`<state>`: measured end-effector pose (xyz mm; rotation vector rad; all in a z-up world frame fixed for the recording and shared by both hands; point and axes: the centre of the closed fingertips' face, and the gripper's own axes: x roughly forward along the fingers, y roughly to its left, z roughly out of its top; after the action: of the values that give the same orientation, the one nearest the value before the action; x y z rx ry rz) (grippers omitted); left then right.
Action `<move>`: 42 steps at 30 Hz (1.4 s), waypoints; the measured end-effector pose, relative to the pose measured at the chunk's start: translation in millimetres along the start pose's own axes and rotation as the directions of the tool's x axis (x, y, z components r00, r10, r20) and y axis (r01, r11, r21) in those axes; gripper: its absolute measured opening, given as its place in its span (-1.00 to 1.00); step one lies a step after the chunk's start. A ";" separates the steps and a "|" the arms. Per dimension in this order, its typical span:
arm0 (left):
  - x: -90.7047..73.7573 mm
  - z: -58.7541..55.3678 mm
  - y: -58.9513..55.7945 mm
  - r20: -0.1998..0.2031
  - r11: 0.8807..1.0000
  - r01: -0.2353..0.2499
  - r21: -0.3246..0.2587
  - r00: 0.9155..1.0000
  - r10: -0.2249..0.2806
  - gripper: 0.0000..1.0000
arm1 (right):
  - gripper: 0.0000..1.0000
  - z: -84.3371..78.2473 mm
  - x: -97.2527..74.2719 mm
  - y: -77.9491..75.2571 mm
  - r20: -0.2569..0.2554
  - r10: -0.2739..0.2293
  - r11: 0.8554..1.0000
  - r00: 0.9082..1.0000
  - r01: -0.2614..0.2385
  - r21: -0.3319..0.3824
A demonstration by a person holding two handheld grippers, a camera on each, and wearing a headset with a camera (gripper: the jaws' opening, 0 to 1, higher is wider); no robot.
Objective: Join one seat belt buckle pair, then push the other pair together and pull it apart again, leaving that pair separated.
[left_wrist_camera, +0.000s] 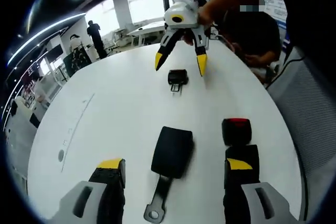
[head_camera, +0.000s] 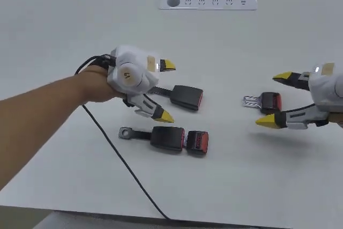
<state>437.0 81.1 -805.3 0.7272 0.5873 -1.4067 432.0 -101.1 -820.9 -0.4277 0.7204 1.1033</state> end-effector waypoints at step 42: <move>33.8 -12.6 10.9 -0.030 0.996 0.089 -0.011 0.996 -0.089 -0.29 | -0.29 -34.9 4.9 -4.8 -0.103 0.120 0.981 0.987 -0.133 -0.137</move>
<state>451.6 68.4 -837.7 0.7236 0.6569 -1.4763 426.8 -122.2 -849.1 -0.5662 0.7620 1.2668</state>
